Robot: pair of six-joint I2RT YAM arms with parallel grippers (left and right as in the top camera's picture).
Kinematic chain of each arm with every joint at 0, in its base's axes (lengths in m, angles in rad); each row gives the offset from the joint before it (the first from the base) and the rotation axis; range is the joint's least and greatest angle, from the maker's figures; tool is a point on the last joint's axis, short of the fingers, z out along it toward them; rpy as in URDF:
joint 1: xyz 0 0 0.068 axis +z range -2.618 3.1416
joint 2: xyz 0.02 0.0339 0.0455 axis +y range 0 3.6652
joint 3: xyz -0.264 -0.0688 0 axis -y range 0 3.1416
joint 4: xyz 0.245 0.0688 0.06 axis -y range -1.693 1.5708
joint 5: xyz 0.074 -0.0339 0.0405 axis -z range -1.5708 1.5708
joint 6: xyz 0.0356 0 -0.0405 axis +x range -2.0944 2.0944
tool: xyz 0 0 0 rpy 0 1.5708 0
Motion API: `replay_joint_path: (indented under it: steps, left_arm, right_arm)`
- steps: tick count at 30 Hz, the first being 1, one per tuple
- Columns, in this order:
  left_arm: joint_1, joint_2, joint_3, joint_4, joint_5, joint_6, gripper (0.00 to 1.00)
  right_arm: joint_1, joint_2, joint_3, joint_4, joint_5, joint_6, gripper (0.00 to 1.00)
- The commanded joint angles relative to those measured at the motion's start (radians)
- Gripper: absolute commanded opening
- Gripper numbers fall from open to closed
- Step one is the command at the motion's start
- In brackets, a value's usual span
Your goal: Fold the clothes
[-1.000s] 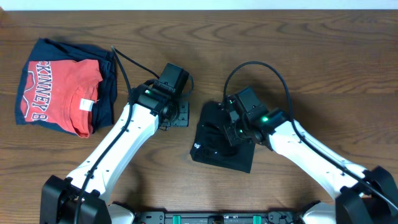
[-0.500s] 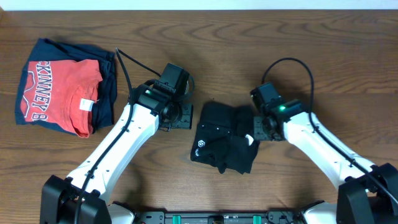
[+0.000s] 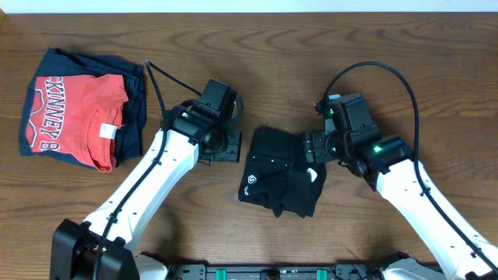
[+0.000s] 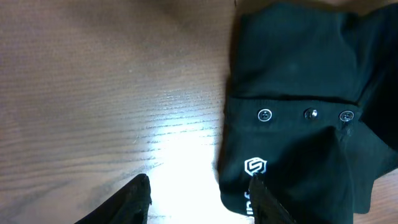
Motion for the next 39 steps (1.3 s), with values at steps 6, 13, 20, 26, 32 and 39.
replay_joint_path:
  steps: [6,13,20,26,32,39]
  left_arm:
    - [0.003,-0.007,-0.004,0.014,0.010,0.010,0.53]
    - [0.003,-0.007,-0.004,0.013,0.010,0.010,0.53]
    - [0.003,-0.007,-0.004,0.013,0.010,0.010,0.53]
    - [0.003,-0.007,-0.004,0.006,0.014,0.010,0.58]
    - [0.003,-0.007,-0.004,0.001,0.130,0.055,0.62]
    - [0.003,0.002,-0.004,0.002,0.314,0.140,0.63]
  right_arm:
    - [0.049,0.160,0.006,0.049,0.007,0.068,0.76]
    - [0.025,0.227,0.006,-0.029,0.194,0.094,0.04]
    - [-0.064,0.158,0.006,0.045,0.251,0.040,0.16]
    - [-0.074,0.060,0.006,0.005,0.117,-0.057,0.64]
    - [-0.073,0.034,0.000,-0.261,-0.127,0.010,0.57]
    - [-0.074,0.042,-0.126,-0.322,-0.192,0.160,0.58]
